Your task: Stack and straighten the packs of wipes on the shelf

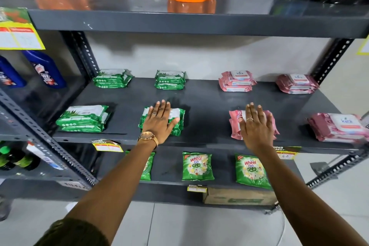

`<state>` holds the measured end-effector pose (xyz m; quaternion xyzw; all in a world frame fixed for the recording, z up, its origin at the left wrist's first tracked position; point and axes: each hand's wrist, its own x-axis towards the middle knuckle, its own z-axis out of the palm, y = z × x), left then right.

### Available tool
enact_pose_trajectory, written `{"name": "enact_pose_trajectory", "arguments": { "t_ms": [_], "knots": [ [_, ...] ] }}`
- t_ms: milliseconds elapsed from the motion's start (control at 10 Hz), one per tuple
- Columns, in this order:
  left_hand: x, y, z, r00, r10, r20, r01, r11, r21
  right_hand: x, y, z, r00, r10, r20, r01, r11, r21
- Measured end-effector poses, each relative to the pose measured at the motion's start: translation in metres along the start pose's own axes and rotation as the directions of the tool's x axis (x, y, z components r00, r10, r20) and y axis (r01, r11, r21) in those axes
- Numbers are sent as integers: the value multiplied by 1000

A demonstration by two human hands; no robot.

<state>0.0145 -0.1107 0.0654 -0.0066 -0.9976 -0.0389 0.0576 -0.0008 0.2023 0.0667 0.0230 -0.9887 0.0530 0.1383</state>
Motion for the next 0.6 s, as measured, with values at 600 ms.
{"name": "enact_pose_trajectory", "arguments": {
  "t_ms": [600],
  "knots": [
    [-23,5,-11,976,214,-22,-216,972,-88,-4,-6,-18,995,-25,95,19,997,68]
  ]
}}
